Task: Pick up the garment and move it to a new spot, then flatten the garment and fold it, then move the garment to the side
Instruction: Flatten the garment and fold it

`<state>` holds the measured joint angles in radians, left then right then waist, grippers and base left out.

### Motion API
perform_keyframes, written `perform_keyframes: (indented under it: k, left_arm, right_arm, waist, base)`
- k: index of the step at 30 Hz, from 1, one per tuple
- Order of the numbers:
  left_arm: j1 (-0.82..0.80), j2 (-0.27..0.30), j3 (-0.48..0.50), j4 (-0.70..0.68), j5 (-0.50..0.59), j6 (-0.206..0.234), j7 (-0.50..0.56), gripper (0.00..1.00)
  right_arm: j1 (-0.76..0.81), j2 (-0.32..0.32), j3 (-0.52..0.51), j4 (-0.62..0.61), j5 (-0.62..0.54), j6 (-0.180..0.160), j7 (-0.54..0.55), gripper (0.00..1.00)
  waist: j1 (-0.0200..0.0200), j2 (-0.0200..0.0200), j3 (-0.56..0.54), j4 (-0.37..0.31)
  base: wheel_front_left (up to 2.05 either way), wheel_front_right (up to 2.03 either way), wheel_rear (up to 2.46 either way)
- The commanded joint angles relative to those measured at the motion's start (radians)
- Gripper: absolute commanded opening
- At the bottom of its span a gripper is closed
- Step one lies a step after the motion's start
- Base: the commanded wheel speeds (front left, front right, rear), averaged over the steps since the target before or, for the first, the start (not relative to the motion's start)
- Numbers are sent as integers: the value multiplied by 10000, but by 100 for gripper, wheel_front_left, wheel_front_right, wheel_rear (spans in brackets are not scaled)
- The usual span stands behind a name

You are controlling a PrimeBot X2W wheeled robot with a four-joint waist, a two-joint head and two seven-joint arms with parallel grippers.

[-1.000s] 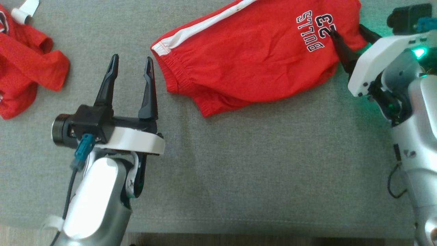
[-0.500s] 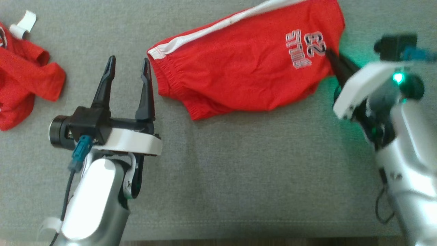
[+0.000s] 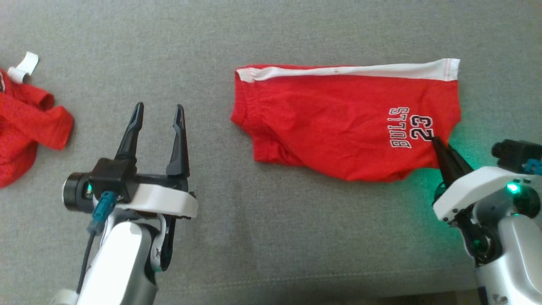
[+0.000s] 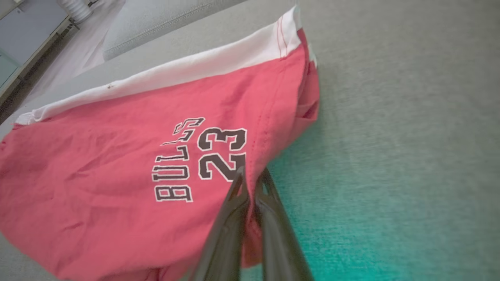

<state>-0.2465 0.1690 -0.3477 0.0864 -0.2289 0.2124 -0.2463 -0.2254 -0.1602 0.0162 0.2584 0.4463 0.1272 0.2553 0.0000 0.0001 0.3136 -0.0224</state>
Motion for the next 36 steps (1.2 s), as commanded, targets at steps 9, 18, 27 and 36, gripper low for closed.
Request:
perform_keyframes:
  k: [9,18,27,36]
  left_arm:
    - [60,205,124,-386,-90,37,109,100]
    - [163,78,-22,-320,-241,5,80,100]
    - [219,-97,-132,-168,-355,-8,-6,100]
    - [251,-98,-96,-138,-389,41,-68,100]
  right_arm:
    - [-466,-73,566,-1036,-734,35,401,0]
    - [-2047,312,3796,-1313,-775,35,1023,0]
    - [-2757,702,5751,411,-48,35,614,0]
    - [-2934,668,6134,889,-133,35,-498,100]
  waist:
    - [0,-1,-426,92]
    - [0,-1,-773,525]
    - [0,-1,-813,1094]
    - [0,-1,-725,1081]
  base:
    - [0,0,0]
    - [0,0,0]
    - [0,0,0]
    - [0,0,0]
